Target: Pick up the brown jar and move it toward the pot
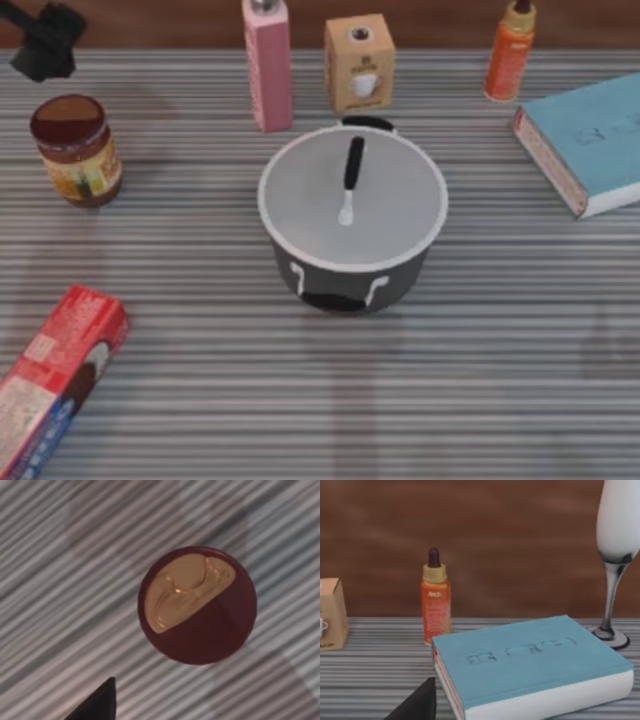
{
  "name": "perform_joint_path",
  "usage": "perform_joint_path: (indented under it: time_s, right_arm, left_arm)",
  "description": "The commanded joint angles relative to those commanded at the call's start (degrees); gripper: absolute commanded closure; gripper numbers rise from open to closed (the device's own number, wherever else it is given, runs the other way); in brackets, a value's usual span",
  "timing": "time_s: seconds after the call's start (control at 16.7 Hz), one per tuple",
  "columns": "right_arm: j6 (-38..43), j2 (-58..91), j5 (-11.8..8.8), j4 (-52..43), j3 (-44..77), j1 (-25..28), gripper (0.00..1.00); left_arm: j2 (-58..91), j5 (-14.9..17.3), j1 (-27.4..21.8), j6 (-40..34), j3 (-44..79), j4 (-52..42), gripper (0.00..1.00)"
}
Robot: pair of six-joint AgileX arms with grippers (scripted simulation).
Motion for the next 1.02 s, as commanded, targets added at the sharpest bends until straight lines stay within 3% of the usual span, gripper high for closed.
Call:
perform_joint_path:
  time_s: [0.48,1.02]
  right_arm:
    - [0.0,0.0,0.0,0.0,0.0,0.0,0.0]
    - [0.0,0.0,0.0,0.0,0.0,0.0,0.0]
  left_arm:
    - [29.8,-1.2,1.3,8.5,28.5,-15.6,0.0]
    - [33.1,-1.4,1.2,9.3,31.0,-17.2,0.0]
